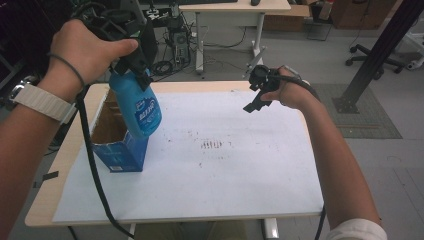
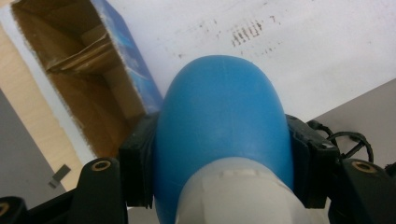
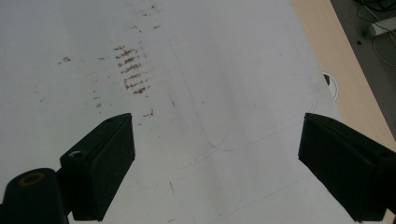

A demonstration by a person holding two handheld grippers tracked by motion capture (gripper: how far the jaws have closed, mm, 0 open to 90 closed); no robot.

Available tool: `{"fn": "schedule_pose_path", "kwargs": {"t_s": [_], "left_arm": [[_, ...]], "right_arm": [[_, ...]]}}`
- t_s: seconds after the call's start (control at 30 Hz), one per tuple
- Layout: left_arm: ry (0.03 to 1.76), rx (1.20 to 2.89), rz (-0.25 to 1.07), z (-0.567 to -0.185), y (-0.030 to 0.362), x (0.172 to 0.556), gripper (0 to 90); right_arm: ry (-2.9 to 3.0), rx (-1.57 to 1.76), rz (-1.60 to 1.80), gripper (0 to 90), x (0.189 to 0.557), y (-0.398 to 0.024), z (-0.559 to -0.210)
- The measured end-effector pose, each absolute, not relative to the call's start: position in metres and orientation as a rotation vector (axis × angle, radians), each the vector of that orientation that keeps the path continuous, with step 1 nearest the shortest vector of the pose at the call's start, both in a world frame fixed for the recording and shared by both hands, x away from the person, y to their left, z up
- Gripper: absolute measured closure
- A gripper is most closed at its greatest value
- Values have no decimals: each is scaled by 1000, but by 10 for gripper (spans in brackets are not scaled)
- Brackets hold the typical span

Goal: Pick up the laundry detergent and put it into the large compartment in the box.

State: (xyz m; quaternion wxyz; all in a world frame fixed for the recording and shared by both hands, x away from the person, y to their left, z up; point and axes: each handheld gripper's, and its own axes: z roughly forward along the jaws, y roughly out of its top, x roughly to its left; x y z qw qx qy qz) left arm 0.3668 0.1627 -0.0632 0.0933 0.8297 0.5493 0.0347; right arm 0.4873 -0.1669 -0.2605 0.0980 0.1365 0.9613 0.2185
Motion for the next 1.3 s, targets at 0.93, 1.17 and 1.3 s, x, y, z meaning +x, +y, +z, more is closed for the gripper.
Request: {"fn": "schedule_pose_path", "kwargs": {"t_s": [0.93,1.17,1.3], "left_arm": [[1812,2329,136,-47,206,380,375],[1844,2316,150,-50,214,385,375],[1864,2302,149,-52,219,389,375]], "right_arm": [[2845,407,640,108,487,-168,-260],[2846,407,641,108,488,-168,-260],[2848,407,639,108,488,-168,-260]]}}
